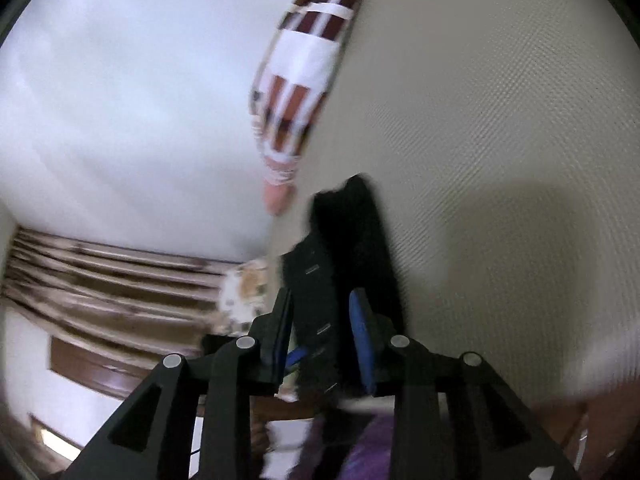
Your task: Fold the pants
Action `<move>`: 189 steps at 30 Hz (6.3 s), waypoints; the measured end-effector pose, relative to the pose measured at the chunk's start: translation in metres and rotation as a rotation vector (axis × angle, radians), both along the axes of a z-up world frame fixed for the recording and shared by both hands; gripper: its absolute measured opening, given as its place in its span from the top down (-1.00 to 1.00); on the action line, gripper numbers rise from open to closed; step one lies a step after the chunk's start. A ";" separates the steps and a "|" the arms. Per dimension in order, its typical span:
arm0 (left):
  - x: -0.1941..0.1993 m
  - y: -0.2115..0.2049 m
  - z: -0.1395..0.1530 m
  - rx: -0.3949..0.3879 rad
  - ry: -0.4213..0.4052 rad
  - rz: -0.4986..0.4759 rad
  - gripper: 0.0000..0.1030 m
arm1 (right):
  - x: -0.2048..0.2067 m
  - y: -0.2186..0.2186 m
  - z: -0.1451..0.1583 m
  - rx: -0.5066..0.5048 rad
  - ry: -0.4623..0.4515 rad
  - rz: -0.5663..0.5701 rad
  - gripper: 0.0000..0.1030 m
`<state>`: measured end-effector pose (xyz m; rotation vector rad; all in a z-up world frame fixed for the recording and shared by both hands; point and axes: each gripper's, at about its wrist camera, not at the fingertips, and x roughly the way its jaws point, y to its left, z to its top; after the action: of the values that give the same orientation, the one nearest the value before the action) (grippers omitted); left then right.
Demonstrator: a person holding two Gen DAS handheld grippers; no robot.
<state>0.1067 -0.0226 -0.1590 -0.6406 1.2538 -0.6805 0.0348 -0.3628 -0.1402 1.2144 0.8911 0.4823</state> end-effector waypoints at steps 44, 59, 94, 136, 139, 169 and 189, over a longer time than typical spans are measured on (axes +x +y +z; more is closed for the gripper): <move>-0.002 0.014 -0.001 -0.015 -0.018 0.008 -0.48 | -0.017 0.066 -0.054 -0.008 0.202 -0.033 0.77; -0.007 0.023 -0.007 -0.025 -0.021 0.036 -0.49 | -0.003 0.020 -0.001 -0.275 0.149 -0.050 -0.32; 0.044 -0.023 -0.003 0.353 -0.291 -0.403 -0.50 | 0.126 0.058 -0.035 -0.345 0.025 0.596 -0.46; 0.019 -0.050 -0.002 0.633 -0.453 -0.399 -0.85 | 0.133 0.093 -0.027 -0.458 -0.038 0.660 -1.00; 0.020 -0.049 -0.003 0.623 -0.451 -0.393 -0.85 | 0.135 0.090 -0.029 -0.431 -0.035 0.668 -1.00; 0.014 -0.051 0.001 0.572 -0.460 -0.364 -0.18 | 0.127 0.111 -0.034 -0.556 -0.072 0.621 0.21; -0.019 -0.025 0.035 0.593 -0.514 -0.222 0.54 | 0.094 0.111 -0.035 -0.265 -0.107 0.397 0.38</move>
<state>0.0875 -0.0476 -0.1242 0.1625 0.9734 -0.5644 0.1290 -0.2516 -0.1748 0.7638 1.0714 0.7152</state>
